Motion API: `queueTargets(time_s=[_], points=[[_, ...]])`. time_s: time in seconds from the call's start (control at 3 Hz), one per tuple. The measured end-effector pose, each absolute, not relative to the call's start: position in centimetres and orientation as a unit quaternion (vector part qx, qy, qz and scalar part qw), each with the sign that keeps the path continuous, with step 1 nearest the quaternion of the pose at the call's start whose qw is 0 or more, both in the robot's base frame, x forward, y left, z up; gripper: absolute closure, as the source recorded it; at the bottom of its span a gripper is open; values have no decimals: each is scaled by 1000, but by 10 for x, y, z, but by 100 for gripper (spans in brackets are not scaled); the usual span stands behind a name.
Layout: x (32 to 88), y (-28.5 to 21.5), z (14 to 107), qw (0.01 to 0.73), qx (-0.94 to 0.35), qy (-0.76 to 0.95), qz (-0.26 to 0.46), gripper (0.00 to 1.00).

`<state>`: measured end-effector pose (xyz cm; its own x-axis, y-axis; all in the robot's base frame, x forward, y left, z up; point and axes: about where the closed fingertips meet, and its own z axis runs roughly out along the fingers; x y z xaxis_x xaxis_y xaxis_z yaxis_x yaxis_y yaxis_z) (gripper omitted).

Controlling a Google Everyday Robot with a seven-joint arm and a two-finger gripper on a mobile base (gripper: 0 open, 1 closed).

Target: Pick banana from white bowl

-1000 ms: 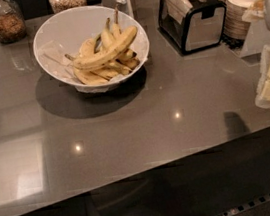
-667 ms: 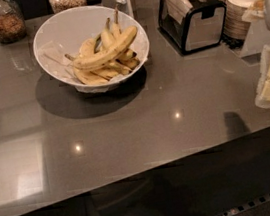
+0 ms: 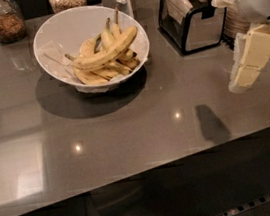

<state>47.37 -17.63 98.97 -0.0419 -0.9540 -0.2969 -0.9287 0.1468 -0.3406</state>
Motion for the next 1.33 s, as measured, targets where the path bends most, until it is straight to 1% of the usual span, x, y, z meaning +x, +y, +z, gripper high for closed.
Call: queueTargets(time_s=[0.67,1.33], points=[[542,-94,987,269,-722,637,20,0],[594,-13,964,270,-776,566,76,0]])
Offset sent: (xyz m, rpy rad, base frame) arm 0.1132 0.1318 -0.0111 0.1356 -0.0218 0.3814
